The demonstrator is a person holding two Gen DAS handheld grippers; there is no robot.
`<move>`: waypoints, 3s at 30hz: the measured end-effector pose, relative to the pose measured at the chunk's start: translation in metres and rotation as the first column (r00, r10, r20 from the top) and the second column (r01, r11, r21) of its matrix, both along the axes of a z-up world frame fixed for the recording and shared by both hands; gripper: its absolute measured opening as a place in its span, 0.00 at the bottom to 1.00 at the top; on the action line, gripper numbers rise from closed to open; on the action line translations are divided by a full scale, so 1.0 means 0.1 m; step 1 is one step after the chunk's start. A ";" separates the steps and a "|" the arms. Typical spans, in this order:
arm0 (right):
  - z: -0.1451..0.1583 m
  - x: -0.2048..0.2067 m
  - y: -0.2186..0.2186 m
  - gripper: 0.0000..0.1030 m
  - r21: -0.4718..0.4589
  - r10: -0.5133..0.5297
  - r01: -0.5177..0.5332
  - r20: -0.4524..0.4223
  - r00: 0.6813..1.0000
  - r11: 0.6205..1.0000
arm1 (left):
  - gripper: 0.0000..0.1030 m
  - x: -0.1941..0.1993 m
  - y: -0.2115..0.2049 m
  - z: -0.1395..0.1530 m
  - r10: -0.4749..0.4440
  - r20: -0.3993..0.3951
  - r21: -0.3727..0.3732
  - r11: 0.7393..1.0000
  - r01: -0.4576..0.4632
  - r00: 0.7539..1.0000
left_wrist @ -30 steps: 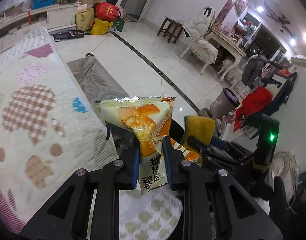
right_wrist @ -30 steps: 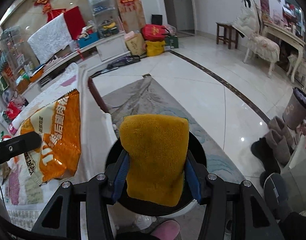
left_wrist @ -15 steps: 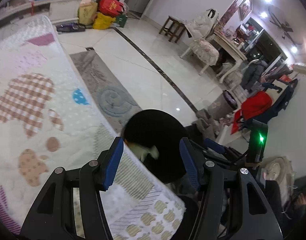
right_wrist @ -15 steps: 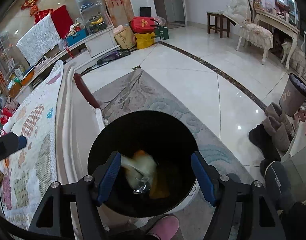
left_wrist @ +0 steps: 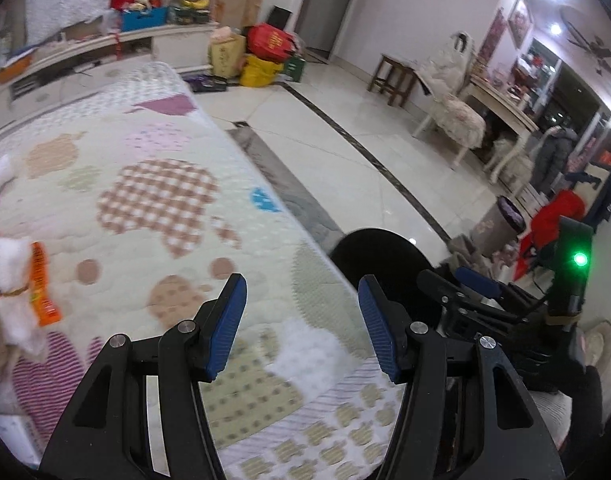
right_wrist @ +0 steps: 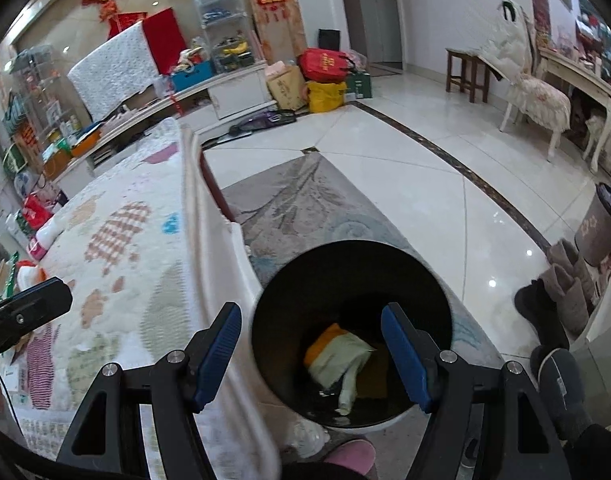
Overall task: Collect trash
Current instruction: 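Open both tools to drop the snack bag and sponge into the bin, then move back to the bed and grasp the green-and-white plastic package with the left tool, then grasp the white tissue bundle with the right tool while the left tool holds the package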
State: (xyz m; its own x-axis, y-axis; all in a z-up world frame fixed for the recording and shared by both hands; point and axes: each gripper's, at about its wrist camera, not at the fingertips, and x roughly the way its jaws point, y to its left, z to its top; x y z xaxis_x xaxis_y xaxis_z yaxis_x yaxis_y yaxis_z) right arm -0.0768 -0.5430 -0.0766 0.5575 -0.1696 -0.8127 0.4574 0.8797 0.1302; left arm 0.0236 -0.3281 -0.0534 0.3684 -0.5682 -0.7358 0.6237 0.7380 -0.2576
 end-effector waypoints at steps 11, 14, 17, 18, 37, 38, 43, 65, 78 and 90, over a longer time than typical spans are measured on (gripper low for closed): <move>0.22 0.34 0.66 0.68 -0.008 0.132 -0.131 0.050 0.990 0.991 | 0.55 0.06 0.63 0.08 0.124 0.056 0.013 0.992 -0.125 0.991; 0.23 0.44 0.86 0.68 0.005 0.171 -0.172 0.055 0.984 0.985 | 0.55 0.09 0.84 0.11 0.157 0.047 0.008 0.988 -0.157 0.987; 0.24 0.54 1.07 0.68 0.011 0.218 -0.220 0.062 0.974 0.976 | 0.55 0.08 1.08 0.14 0.194 0.049 -0.005 0.981 -0.194 0.980; 0.25 0.57 1.15 0.68 0.012 0.236 -0.237 0.066 0.969 0.971 | 0.55 0.08 1.16 0.15 0.205 0.049 -0.007 0.979 -0.205 0.978; 0.25 1.18 2.28 0.69 0.078 0.468 -0.477 0.103 0.877 0.876 | 0.55 0.38 2.88 0.04 0.419 -0.093 -0.045 0.905 -0.424 0.903; 0.24 1.23 2.31 0.69 0.082 0.474 -0.482 0.102 0.875 0.872 | 0.55 0.41 2.91 0.01 0.420 -0.112 -0.049 0.903 -0.427 0.901; 0.20 1.35 2.42 0.69 0.106 0.488 -0.497 0.099 0.867 0.861 | 0.55 0.52 3.04 -0.13 0.437 -0.178 -0.086 0.886 -0.456 0.882; 0.11 1.30 2.42 0.69 0.110 0.500 -0.505 0.069 0.863 0.856 | 0.73 0.95 2.91 -0.33 0.451 -0.282 -0.171 0.845 -0.507 0.847; 0.13 1.27 2.45 0.69 0.105 0.504 -0.510 0.079 0.860 0.854 | 0.08 0.87 2.74 -0.27 0.387 -0.191 -0.098 0.907 -0.410 0.902; 0.10 1.30 2.66 0.69 0.109 0.561 -0.566 0.078 0.824 0.817 | 0.05 0.52 3.26 0.10 0.384 -0.088 -0.068 0.918 -0.391 0.919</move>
